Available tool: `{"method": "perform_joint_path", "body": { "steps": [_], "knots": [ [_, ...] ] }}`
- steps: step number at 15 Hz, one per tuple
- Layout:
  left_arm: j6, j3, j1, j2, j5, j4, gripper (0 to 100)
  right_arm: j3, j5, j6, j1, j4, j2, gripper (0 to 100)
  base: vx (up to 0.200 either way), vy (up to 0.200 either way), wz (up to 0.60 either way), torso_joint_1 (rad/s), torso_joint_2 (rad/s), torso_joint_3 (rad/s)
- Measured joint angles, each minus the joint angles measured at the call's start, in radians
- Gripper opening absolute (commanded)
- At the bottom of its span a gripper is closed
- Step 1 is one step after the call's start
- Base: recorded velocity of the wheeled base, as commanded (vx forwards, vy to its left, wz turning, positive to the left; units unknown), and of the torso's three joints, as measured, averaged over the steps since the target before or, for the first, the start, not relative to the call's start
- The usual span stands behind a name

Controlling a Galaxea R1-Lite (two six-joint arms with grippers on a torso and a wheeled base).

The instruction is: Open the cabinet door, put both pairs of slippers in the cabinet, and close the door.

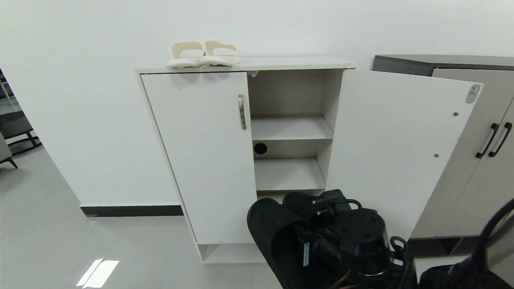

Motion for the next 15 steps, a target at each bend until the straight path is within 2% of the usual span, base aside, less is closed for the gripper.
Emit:
{"method": "perform_joint_path", "body": {
  "steps": [2, 5, 9, 12, 15],
  "knots": [
    [0.003, 0.0, 0.0, 0.0, -0.009, 0.0, 0, -0.085, -0.089, 0.058, -0.003, 0.081, 0.083, 0, 0.0, 0.0, 0.0, 0.0, 0.0, 0.0],
    [0.004, 0.0, 0.0, 0.0, -0.01, 0.001, 0, -0.16, -0.201, 0.074, -0.025, 0.106, 0.17, 0, 0.0, 0.0, 0.0, 0.0, 0.0, 0.0],
    [0.0, 0.0, 0.0, 0.0, -0.01, 0.001, 0, -0.263, -0.21, 0.006, -0.061, 0.105, 0.238, 0, 0.0, 0.0, 0.0, 0.006, 0.0, -0.145],
    [0.0, 0.0, 0.0, 0.0, -0.01, 0.002, 0, -0.336, -0.279, -0.03, -0.066, 0.1, 0.265, 0, 0.0, 0.0, 0.0, 0.005, 0.01, -0.199],
    [0.0, -0.001, 0.0, 0.0, -0.01, 0.003, 0, -0.355, -0.287, -0.088, -0.077, 0.038, 0.281, 0, 0.0, 0.0, 0.0, 0.004, 0.0, -0.198]
  ]
}}
